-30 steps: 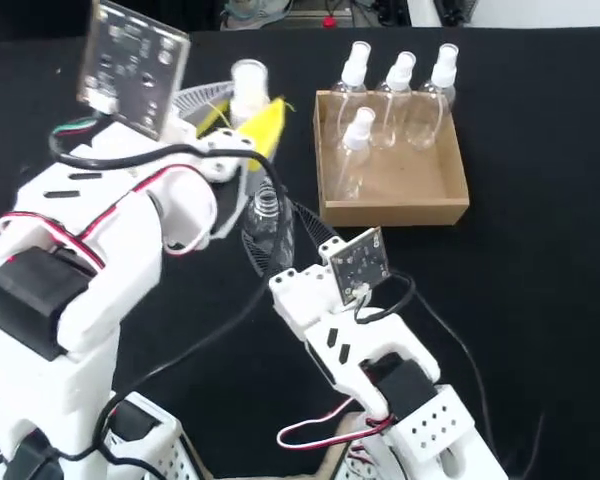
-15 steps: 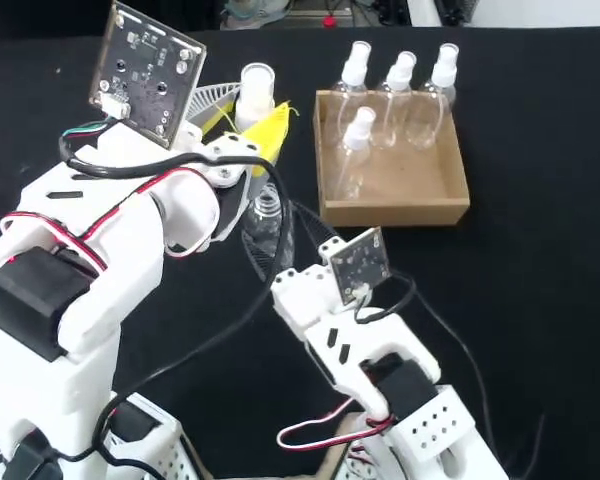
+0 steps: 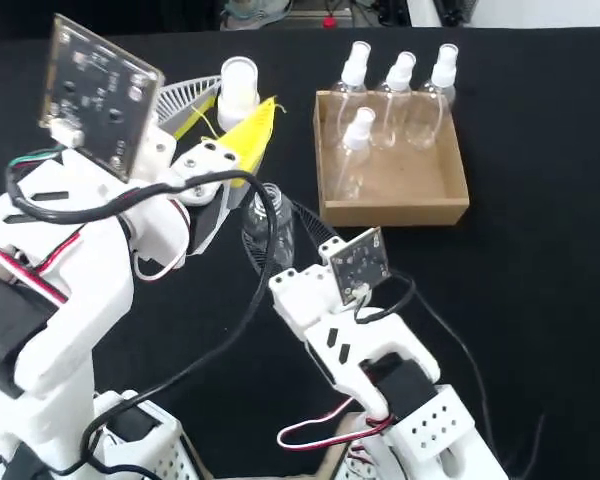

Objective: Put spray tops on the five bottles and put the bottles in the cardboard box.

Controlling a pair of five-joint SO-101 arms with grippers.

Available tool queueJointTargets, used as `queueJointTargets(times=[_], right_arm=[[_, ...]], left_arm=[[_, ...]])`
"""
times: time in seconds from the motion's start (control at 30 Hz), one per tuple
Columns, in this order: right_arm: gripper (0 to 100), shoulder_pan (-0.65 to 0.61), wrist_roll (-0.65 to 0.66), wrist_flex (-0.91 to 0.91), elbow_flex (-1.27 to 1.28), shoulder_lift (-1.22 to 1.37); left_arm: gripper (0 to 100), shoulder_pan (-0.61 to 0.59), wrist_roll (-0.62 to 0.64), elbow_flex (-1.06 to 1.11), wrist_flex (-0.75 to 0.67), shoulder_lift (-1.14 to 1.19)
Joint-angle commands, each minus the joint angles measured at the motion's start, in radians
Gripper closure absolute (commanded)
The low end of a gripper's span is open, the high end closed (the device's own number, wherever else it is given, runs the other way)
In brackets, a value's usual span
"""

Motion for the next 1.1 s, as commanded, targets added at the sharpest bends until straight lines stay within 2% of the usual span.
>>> queueJointTargets(times=[0.0, 0.17, 0.37, 0.5, 0.6, 0.73, 1.07], right_arm=[[91.7, -0.006, -0.006, -0.025, -0.007, -0.027], [91.7, -0.006, -0.006, -0.025, -0.007, -0.027], [91.7, -0.006, -0.008, -0.025, -0.007, -0.027], [91.7, -0.006, -0.008, -0.025, -0.007, -0.027], [91.7, -0.006, -0.008, -0.023, -0.007, -0.027], [91.7, -0.006, -0.008, -0.023, 0.004, -0.035], [91.7, -0.006, -0.008, -0.025, 0.007, -0.035]], left_arm=[[97, 0.002, -0.051, 0.044, 0.000, 0.005], [97, 0.012, -0.051, 0.120, -0.003, 0.005], [97, 0.015, -0.048, 0.197, -0.078, 0.003], [97, 0.068, -0.008, 0.262, -0.077, 0.003], [91, 0.084, 0.006, 0.318, -0.078, 0.003], [83, 0.073, 0.006, 0.352, -0.077, -0.008], [83, -0.019, 0.003, 0.262, -0.071, -0.009]])
